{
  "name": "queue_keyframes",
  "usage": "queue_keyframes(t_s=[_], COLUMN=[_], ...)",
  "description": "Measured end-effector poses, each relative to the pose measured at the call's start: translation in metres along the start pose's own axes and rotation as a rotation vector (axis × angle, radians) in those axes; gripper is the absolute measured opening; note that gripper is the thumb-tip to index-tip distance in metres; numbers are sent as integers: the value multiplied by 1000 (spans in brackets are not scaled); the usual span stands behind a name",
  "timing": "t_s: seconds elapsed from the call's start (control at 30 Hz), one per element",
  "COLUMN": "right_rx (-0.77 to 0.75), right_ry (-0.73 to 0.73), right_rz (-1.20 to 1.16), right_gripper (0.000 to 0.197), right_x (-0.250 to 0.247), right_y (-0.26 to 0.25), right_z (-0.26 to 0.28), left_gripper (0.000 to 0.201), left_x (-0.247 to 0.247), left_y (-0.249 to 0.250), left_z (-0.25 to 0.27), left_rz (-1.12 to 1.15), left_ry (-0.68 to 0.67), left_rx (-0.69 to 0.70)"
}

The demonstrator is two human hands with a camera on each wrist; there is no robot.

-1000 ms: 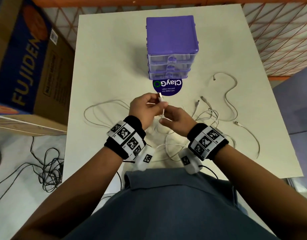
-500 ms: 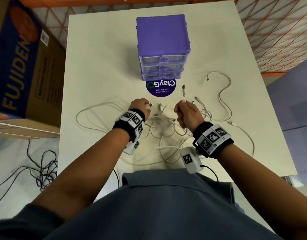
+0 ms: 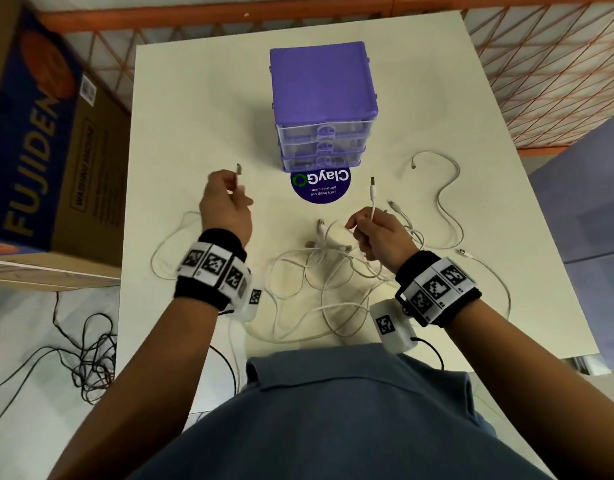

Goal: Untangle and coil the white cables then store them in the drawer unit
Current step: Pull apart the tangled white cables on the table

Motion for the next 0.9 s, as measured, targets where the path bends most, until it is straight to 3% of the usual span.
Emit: queue_keyframes(t_s=[0.07, 0.2, 0.33, 0.4, 0.53, 0.63, 0.73, 0.9], right_rx=[-33, -27, -65, -101, -192, -257, -278, -346], right_ry=[-46, -153, -196, -202, -229, -229, -231, -288], right_rz=[13, -17, 61, 146, 252, 270, 311, 343], right_gripper=[33, 24, 24, 24, 35, 30, 24, 22], right_x=[6, 33, 58, 63, 66, 69, 72, 74], right_y=[-5, -8, -10, -9, -15, -25, -32, -34], right_z=[2, 4, 6, 6, 15, 18, 17, 17], left_gripper=[18, 13, 19, 12, 20, 31, 33, 38], left_x=[-10, 7, 28, 31, 28, 36, 41, 24], left_y=[8, 38, 59, 66, 70, 73, 78, 77], left_z=[7, 33, 62, 69, 70, 79, 84, 62], left_rz=[120, 347, 660, 628, 388, 308, 395, 689], left_ry=[-49, -290, -468, -479, -419, -521, -586, -444], left_rx=[-4, -51, -252, -286, -184, -116, -76, -196])
Point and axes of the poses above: each hand's wrist, its own z-axis away from the middle knuckle, its own x-axis out of the palm, y = z × x, the point moved 7 cm from there along -z, towards the middle knuckle, and after that the axes turned 15 degrees about -z, right-handed, at the moved point
